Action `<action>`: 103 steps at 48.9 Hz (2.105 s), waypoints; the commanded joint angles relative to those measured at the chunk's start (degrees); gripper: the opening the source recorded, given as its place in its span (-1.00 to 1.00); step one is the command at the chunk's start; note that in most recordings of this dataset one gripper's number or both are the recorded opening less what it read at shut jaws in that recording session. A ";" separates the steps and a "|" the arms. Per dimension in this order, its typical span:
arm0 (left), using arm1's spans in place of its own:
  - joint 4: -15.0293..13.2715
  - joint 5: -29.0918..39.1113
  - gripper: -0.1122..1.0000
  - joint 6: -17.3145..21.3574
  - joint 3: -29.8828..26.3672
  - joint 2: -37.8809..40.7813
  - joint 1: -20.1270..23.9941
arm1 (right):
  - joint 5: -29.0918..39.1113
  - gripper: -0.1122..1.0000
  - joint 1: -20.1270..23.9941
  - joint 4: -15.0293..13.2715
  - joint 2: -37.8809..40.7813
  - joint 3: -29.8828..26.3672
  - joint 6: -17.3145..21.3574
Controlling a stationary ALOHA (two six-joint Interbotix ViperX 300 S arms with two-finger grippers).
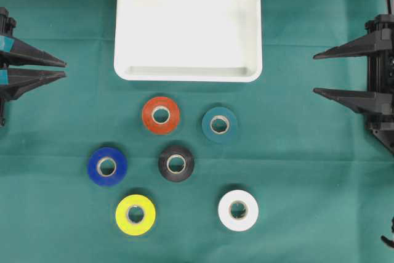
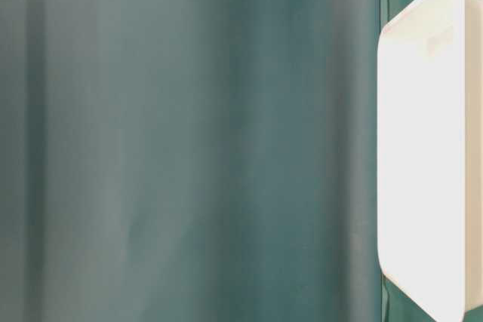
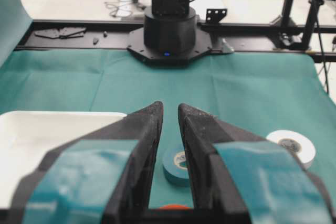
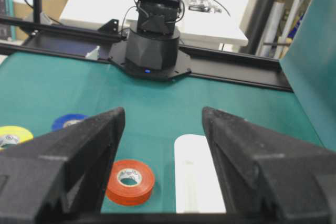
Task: Put the tape into the white case with the right arm.
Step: 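Open the right gripper and move it toward the white tape roll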
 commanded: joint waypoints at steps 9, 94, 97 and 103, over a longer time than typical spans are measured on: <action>-1.05 -2.29 -0.78 0.53 -0.70 -0.09 0.18 | -0.35 -0.81 -0.35 0.26 0.44 -0.53 0.88; -1.23 18.72 -0.79 -1.14 14.33 -18.02 -2.90 | 9.93 -0.05 1.23 -6.15 -2.20 14.59 8.17; -1.23 18.81 -0.79 -1.14 14.33 -18.11 -2.90 | 10.28 -0.05 2.64 -6.15 -2.20 14.59 8.26; -1.23 18.81 -0.79 -1.14 14.33 -18.19 -2.90 | 10.99 -0.05 6.50 -6.15 -2.29 14.50 8.26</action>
